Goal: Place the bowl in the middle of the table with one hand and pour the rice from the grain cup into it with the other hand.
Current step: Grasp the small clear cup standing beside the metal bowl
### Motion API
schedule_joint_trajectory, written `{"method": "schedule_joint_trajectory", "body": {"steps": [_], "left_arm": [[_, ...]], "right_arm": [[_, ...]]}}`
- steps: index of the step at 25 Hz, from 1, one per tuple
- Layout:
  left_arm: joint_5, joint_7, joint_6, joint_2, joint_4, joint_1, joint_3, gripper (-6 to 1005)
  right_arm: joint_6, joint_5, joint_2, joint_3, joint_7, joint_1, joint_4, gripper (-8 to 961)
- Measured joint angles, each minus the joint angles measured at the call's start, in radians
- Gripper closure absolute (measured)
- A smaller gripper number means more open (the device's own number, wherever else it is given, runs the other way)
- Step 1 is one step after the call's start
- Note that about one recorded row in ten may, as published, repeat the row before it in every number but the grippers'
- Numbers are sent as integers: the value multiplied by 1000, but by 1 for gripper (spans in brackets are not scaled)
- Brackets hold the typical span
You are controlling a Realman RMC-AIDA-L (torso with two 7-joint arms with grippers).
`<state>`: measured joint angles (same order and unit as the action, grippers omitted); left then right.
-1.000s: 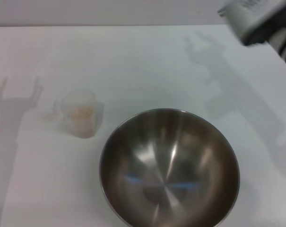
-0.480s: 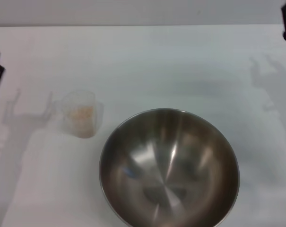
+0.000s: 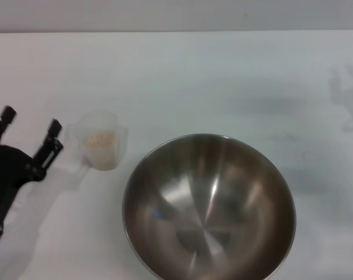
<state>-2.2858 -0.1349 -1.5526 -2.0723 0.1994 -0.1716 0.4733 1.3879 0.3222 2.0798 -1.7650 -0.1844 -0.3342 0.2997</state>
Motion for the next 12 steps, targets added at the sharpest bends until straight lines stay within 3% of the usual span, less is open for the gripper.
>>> {"method": "schedule_joint_trajectory", "body": {"steps": [12], "left_arm": [[0, 1, 172, -2, 8, -17, -22, 216]], "right_arm": [[10, 0, -3, 25, -2, -2, -4, 595]]}}
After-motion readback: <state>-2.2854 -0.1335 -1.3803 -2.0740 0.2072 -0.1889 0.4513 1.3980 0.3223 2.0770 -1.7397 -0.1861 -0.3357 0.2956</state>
